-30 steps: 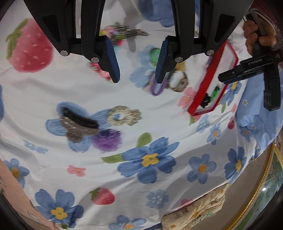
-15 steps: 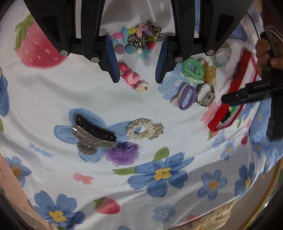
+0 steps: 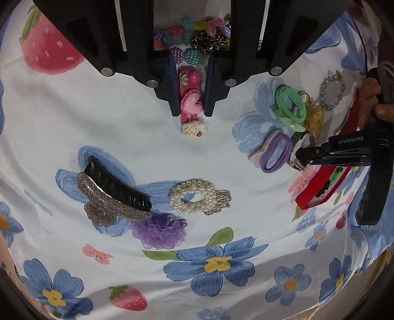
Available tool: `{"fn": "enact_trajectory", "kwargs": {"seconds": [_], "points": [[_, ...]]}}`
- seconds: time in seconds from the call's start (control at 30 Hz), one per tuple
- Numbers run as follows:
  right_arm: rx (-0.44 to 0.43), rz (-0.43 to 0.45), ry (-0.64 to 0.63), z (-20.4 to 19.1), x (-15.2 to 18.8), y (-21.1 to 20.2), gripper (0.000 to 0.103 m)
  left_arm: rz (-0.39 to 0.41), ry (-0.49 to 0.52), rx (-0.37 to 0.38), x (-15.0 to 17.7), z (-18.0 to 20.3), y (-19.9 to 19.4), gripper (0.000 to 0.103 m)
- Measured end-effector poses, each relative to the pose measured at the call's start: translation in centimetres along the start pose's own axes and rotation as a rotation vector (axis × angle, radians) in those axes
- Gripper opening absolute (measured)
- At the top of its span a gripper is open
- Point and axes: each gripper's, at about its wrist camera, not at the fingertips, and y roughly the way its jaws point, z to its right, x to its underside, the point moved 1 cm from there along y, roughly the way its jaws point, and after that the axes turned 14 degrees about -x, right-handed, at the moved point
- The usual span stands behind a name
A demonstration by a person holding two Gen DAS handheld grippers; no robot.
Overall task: Organize jewelry
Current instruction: 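Grasp the pink hair clip with the right tool while the left tool grasps the gold watch, then carry the watch and pink clip into the tray and open both tools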
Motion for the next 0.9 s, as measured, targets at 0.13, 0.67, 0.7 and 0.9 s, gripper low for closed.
{"fn": "enact_trajectory", "kwargs": {"seconds": [0.13,0.67,0.7,0.9], "points": [[-0.025,0.031,0.008,-0.6,-0.4,-0.6,0.019,0.020,-0.032,0.008,0.2,-0.8,-0.9,0.007],[-0.180,0.099,-0.039,-7.7,-2.2,-1.5,0.019,0.122,-0.164,0.013,3.2,-6.5,-7.9,0.007],[-0.192,0.098,-0.048,-8.4,-2.3,-1.3,0.019,0.124,-0.174,0.011,3.5,-7.0,-8.1,0.007],[-0.242,0.090,-0.073,-11.2,-2.6,-0.4,0.019,0.133,-0.240,-0.019,5.7,-10.5,-9.4,0.007]]}}
